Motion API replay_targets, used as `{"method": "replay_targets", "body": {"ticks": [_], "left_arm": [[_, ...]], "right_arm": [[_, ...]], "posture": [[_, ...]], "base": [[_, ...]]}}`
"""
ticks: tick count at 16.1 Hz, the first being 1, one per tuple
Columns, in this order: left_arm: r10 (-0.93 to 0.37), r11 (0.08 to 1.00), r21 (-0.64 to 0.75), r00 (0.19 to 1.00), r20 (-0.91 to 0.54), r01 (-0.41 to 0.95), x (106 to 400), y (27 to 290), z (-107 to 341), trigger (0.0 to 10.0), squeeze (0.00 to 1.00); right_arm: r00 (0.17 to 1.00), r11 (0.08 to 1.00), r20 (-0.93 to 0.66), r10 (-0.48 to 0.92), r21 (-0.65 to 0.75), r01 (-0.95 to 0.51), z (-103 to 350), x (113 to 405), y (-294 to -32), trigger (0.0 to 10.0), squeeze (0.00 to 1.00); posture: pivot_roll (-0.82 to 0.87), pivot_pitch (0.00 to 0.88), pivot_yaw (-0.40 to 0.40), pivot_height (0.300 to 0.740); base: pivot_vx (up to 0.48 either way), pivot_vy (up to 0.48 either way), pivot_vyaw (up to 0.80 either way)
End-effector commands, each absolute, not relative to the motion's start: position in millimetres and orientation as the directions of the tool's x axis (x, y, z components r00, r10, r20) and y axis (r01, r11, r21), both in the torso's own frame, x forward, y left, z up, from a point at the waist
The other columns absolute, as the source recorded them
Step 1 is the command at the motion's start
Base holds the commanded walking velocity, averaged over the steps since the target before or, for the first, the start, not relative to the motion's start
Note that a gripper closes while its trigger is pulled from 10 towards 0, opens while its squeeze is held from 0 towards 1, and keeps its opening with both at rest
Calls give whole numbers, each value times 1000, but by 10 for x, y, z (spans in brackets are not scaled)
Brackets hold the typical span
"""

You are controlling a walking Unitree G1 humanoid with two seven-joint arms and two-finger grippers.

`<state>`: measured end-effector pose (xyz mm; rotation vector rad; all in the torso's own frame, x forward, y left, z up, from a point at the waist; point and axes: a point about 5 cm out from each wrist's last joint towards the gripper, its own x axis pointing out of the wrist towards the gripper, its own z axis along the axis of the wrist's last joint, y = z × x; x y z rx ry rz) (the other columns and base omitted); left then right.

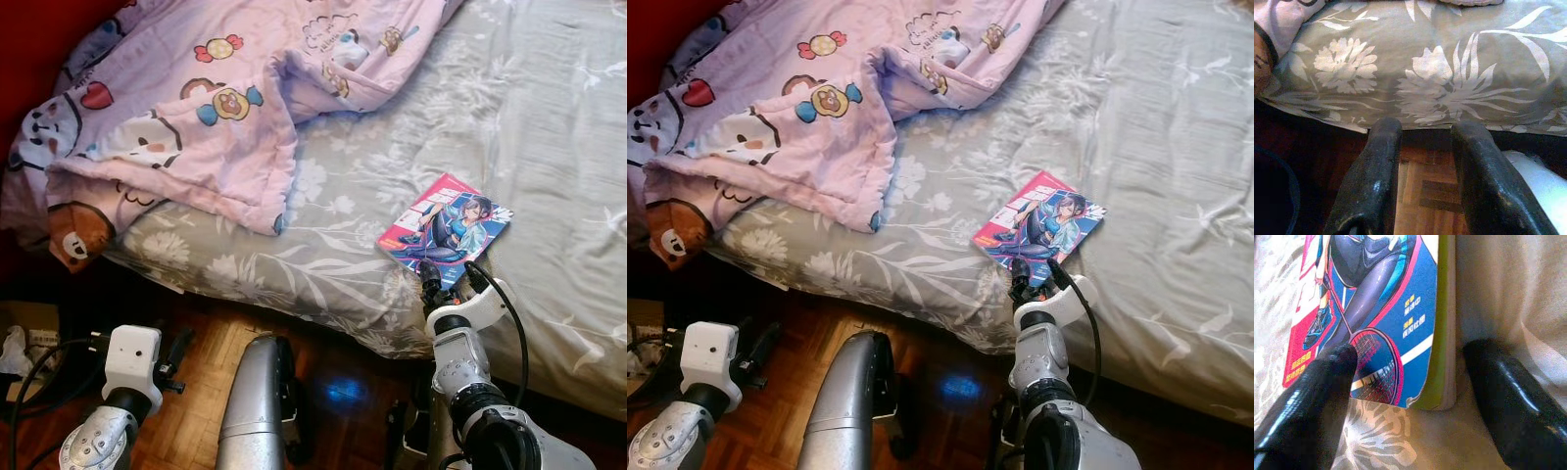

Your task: Clean up the room

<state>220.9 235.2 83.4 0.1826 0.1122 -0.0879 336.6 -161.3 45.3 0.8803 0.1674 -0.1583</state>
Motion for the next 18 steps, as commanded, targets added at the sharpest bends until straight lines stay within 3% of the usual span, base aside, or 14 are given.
{"method": "replay_targets", "body": {"ticks": [1, 12, 18], "left_arm": [[-60, 979, 183, 986, -157, 89, 2146, 2405, 789, 10000, 0], [-63, 980, 175, 985, -160, 91, 2224, 2389, 768, 10000, 0], [-56, 981, 179, 988, -144, 82, 2374, 2392, 771, 10000, 0]], "right_arm": [[957, 597, -283, 63, 779, 191, 276, 3256, -1314, 0, 0], [969, 620, -215, 119, 779, 97, 340, 3285, -1241, 0, 0], [983, 663, -173, 66, 743, 86, 417, 3329, -1349, 0, 0]], "posture": [[383, 412, 123, 584], [358, 390, 121, 584], [319, 343, 107, 584]], "base": [[0, 0, 0], [0, 0, 0], [0, 0, 0]]}}
